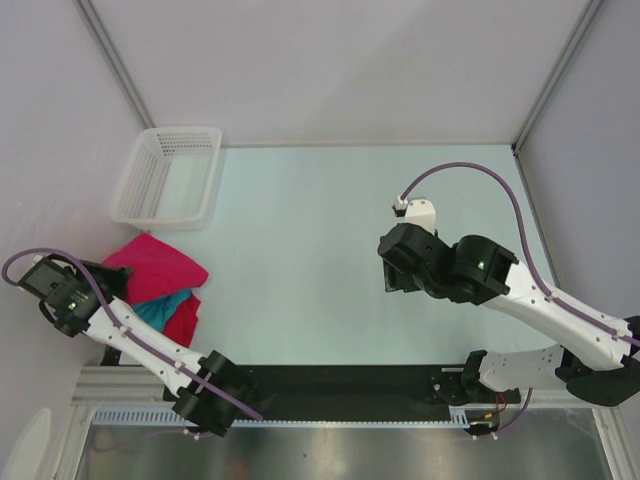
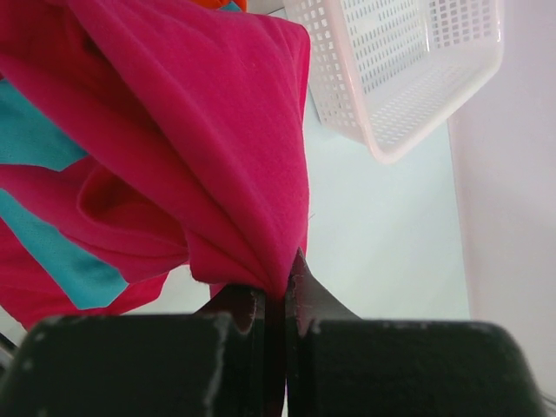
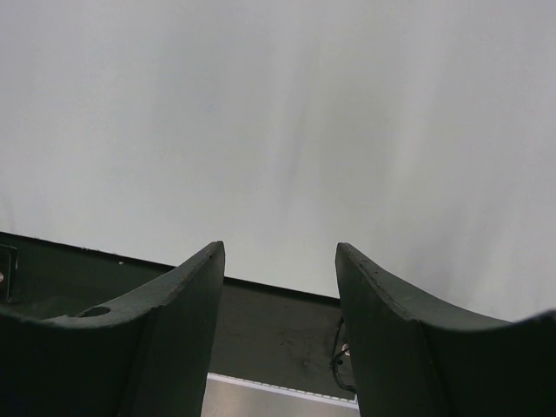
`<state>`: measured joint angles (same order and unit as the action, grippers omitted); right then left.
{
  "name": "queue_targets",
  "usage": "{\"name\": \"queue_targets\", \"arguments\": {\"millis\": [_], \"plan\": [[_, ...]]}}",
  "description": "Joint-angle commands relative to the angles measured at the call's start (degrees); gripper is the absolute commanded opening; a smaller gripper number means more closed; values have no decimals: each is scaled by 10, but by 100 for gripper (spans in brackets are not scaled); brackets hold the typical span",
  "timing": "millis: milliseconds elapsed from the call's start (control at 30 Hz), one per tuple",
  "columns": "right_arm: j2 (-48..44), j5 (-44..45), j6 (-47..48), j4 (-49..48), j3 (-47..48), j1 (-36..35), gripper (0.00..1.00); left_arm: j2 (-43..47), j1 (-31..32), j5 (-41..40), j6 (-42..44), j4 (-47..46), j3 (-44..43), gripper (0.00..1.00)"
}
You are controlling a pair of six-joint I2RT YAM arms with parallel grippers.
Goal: Fold and stack the t-shirts
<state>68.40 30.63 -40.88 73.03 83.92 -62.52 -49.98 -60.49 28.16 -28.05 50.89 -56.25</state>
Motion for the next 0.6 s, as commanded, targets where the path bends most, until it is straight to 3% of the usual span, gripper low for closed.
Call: {"name": "queue_targets", "arguments": {"millis": [0,67,100,167,200,300,367,567], "plan": [[-15,9,-3,10,-5,5,59,11,-9,8,-15,-18,10,2],[-14,8,-2,9,-8,6,59,9,-9,27,-14,-22,15,7],[-15,7,-3,9,-9,6,59,11,-9,33,-14,-29,17,24],[-14,6,-2,5,-13,7,59,14,-9,58,-16,-43,19,41],[-14,5,-2,4,-14,8,59,18,-9,66,-16,-49,19,63],[-15,4,1,1,-17,12,60,22,-9,100,-27,-67,22,94],[-15,0,4,-2,-21,14,59,24,-9,124,-37,-82,20,99],[-16,-14,17,-19,-30,31,59,52,-9,196,-115,-163,12,100]]}}
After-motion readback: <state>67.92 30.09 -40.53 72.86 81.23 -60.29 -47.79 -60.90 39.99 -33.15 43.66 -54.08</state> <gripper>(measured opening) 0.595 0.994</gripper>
